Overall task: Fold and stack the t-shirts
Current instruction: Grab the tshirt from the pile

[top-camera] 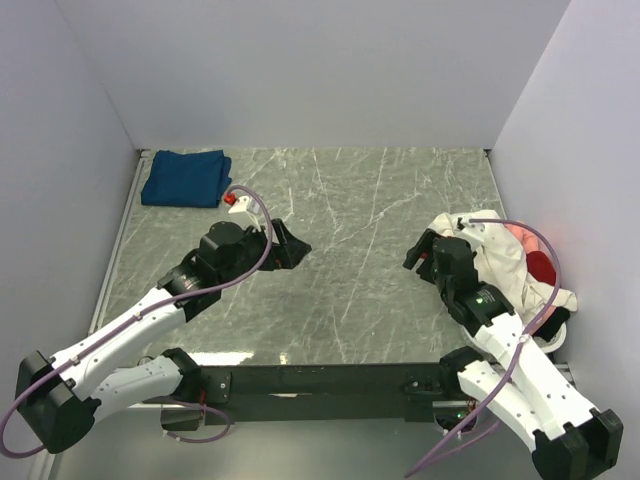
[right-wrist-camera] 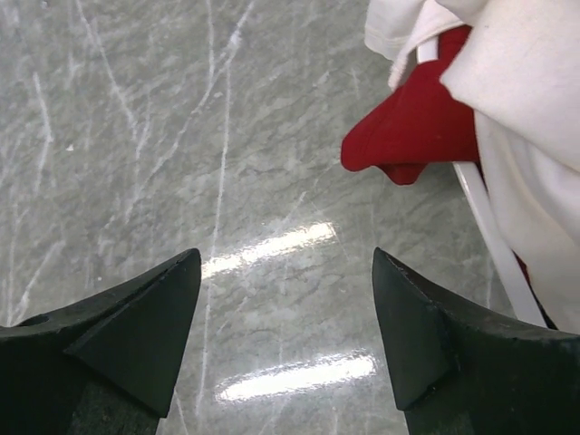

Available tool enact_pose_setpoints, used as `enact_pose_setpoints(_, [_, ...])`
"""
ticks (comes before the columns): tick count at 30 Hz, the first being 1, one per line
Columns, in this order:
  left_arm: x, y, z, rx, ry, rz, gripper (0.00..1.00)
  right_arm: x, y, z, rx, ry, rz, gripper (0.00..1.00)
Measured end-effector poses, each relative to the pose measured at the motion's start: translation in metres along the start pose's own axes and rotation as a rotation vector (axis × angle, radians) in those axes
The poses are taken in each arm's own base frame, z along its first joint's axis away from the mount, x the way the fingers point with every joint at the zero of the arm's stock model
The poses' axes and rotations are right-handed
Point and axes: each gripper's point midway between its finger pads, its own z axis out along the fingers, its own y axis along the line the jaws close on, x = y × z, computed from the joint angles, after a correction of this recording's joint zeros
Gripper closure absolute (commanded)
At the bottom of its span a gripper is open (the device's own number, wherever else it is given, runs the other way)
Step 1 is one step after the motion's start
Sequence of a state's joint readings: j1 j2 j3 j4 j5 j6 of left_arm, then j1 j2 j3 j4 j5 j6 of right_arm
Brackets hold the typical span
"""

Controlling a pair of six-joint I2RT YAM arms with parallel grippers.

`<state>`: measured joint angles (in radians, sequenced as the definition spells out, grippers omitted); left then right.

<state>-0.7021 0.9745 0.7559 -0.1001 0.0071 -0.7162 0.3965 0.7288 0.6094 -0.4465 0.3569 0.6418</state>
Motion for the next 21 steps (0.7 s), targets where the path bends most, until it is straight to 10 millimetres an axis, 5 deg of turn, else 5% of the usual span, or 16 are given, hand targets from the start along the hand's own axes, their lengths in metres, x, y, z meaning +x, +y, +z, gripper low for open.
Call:
enact_pose_setpoints(8, [-0.001, -0.007, -0.008, 0.020, 0.020, 0.000, 0.01, -0.011, -0.014, 0.007, 0.120, 0.006, -0.031, 0.20])
enact_pose_setpoints(21, [0.000, -0.019, -0.030, 0.066, 0.050, -0.001, 0.00, -0.082, -0.050, 0.042, 0.393, -0.032, 0.028, 0.21])
